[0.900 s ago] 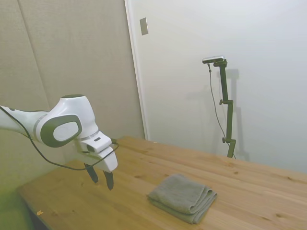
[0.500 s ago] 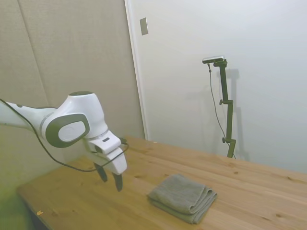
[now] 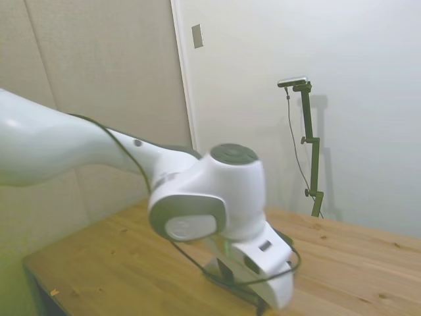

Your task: Unfold the towel

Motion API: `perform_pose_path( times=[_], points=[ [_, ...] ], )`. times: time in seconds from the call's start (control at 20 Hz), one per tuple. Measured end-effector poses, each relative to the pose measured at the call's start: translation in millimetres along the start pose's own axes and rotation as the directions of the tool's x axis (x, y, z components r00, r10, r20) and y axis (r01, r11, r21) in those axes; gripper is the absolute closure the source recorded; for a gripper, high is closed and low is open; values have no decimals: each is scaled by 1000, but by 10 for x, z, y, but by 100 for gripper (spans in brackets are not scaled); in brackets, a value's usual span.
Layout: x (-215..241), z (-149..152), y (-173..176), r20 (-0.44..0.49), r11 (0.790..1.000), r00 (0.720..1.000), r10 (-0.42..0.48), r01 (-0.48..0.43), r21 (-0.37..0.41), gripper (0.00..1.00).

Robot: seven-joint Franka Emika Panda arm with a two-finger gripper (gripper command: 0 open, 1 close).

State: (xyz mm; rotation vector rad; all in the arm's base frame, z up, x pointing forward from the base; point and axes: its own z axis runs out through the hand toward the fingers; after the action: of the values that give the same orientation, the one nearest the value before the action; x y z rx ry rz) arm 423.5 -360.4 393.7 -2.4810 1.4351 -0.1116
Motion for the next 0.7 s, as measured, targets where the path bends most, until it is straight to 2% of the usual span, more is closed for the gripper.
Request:
perform_pose_path(
  times=[0.2, 0.45, 0.7],
  points=[
    [352, 151, -113, 80, 998, 996, -36, 32, 48, 0],
    [416, 159, -439, 117, 991, 990, -80, 66, 117, 0],
    [374, 413, -546, 161, 987, 982, -93, 71, 142, 0]
  ],
)
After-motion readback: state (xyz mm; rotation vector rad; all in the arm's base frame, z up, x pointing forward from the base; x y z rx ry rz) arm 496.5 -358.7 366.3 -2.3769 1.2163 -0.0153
